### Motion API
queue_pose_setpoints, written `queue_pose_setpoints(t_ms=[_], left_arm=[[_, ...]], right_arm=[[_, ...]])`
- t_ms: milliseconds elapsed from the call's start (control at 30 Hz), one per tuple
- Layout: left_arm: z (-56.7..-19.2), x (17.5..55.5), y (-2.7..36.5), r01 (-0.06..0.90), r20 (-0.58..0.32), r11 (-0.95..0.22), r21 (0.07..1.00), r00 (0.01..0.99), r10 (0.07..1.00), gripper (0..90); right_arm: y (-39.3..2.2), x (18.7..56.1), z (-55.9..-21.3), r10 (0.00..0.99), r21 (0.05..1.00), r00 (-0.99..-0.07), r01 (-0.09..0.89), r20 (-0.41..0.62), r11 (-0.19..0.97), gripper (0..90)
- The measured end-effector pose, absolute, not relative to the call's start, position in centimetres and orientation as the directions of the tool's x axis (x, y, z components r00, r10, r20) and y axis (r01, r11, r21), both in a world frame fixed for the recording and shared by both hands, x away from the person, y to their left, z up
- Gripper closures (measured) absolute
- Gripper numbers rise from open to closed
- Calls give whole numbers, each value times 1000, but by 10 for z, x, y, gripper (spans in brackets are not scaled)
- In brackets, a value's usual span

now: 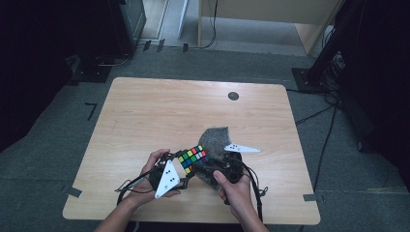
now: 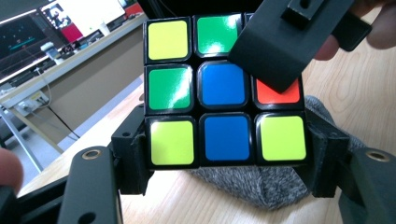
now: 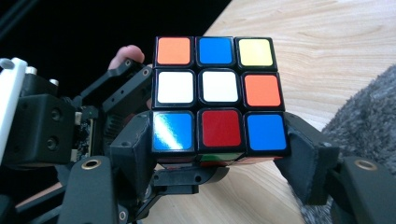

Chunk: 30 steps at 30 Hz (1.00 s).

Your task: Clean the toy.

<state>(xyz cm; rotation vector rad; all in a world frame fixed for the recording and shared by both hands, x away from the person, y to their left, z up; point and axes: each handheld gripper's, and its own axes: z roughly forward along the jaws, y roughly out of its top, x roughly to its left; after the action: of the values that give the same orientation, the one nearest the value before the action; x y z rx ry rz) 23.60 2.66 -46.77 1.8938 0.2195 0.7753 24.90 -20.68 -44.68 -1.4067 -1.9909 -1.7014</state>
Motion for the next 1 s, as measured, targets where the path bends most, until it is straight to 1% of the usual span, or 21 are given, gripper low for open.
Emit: queue_pose_setpoints(t_ms=[100, 167, 267, 333, 400, 467, 500, 567, 600, 700, 833, 1000], left_arm=[[-466, 237, 27, -179, 401, -444, 878, 781, 479, 339], [-467, 240, 29, -152, 381, -450, 880, 793, 476, 340], [-466, 244, 34, -121, 348, -439, 890, 802, 485, 340], [-463, 247, 37, -103, 322, -417, 903, 805, 499, 341], [-461, 252, 42, -84, 294, -390, 917, 803, 518, 341], [-459, 259, 47, -67, 264, -361, 930, 804, 532, 341], [-458, 262, 49, -61, 254, -353, 934, 807, 533, 341], [-458, 269, 52, -27, 229, -356, 934, 809, 541, 342], [-458, 274, 54, 4, 209, -367, 930, 817, 538, 341], [-458, 278, 54, 47, 177, -368, 929, 815, 552, 341], [-455, 277, 55, 100, 117, -328, 939, 805, 581, 341], [-455, 275, 57, 119, 114, -342, 932, 801, 587, 340]], right_arm=[[-209, 249, -446, 528, 702, -561, 706, 637, -96, 337], [-212, 249, -444, 535, 723, -577, 684, 617, -96, 301], [-223, 248, -437, 549, 746, -576, 651, 606, -140, 273], [-232, 247, -431, 580, 778, -579, 606, 573, -164, 267], [-241, 246, -426, 639, 827, -584, 540, 502, -156, 266], [-249, 246, -426, 719, 870, -568, 483, 401, -103, 272], [-252, 247, -428, 757, 884, -555, 463, 344, -62, 294], [-257, 250, -435, 782, 893, -553, 449, 289, -12, 318], [-258, 251, -439, 792, 896, -553, 443, 261, 14, 321], [-256, 257, -456, 799, 902, -577, 418, 170, 109, 313], [-243, 260, -473, 793, 887, -601, 415, 101, 201, 293], [-222, 266, -490, 774, 862, -630, 427, 66, 274, 279]])
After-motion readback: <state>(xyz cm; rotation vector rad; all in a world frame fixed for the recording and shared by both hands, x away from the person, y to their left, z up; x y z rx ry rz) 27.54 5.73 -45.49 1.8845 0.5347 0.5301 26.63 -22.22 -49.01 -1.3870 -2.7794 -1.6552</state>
